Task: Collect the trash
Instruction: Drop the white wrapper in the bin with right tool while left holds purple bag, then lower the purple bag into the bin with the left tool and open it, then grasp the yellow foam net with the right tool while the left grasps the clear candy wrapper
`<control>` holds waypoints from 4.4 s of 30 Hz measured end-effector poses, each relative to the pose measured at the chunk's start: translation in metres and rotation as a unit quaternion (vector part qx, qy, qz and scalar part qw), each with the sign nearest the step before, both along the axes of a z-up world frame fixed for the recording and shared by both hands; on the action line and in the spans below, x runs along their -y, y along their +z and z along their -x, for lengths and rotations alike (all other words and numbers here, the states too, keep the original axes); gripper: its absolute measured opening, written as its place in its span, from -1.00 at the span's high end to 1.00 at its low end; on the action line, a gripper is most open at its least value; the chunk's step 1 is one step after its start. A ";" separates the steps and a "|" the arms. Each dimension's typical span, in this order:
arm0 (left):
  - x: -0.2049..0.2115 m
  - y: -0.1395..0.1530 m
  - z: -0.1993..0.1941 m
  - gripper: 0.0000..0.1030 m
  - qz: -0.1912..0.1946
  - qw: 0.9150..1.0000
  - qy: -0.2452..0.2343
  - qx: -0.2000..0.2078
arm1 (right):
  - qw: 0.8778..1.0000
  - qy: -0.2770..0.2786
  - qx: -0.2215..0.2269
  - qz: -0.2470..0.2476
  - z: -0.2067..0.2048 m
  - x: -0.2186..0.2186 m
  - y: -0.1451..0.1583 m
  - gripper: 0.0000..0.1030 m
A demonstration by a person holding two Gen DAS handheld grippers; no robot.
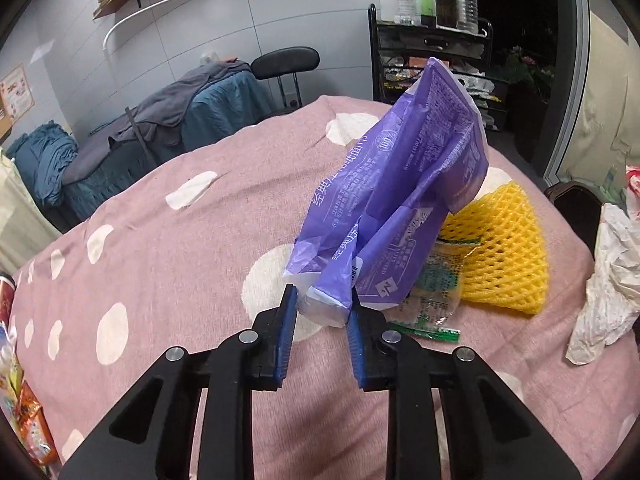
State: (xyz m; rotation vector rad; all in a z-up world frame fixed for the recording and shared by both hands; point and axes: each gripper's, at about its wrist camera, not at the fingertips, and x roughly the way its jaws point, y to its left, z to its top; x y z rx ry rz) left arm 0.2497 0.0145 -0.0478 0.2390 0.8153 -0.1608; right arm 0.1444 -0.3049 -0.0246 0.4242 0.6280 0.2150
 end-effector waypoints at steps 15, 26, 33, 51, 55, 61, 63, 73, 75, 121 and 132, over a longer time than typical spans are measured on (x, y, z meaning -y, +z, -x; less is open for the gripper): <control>0.027 0.053 0.085 0.54 0.106 0.993 -0.007 0.059 | 0.998 -0.058 0.035 0.003 0.040 0.034 0.008 0.53; 0.107 0.044 0.118 0.54 0.136 0.986 -0.089 0.034 | 0.970 -0.191 0.033 0.148 0.080 0.069 0.006 0.53; 0.157 0.032 0.127 0.54 0.140 0.981 -0.131 0.010 | 0.958 -0.217 -0.014 0.188 0.075 0.092 -0.019 0.53; 0.216 0.001 0.122 0.54 0.136 0.974 -0.168 -0.064 | 0.969 -0.207 -0.059 0.124 0.070 0.102 -0.066 -0.47; 0.231 -0.003 0.121 0.54 0.135 0.972 -0.176 -0.078 | 0.965 -0.229 -0.062 0.112 0.074 0.111 -0.065 -0.50; 0.256 -0.014 0.113 0.54 0.124 0.968 -0.185 -0.113 | 0.957 -0.260 -0.061 0.117 0.083 0.126 -0.062 -0.60; 0.261 -0.019 0.111 0.54 0.125 0.966 -0.186 -0.128 | 0.954 -0.269 -0.062 0.115 0.088 0.133 -0.062 -0.60; 0.282 -0.030 0.106 0.53 0.107 0.966 -0.183 -0.150 | 0.954 -0.280 -0.056 0.095 0.100 0.151 -0.059 -0.61; 0.286 -0.032 0.106 0.51 0.103 0.965 -0.185 -0.154 | 0.954 -0.278 -0.057 0.094 0.100 0.151 -0.059 -0.61; 0.099 0.026 0.124 -0.89 0.080 0.996 -0.038 0.023 | 0.993 -0.110 0.000 0.046 0.044 0.037 -0.021 -0.78; 0.002 0.013 0.097 -0.89 0.066 0.996 0.061 0.016 | 1.000 0.015 0.002 0.015 -0.002 -0.040 -0.006 -0.78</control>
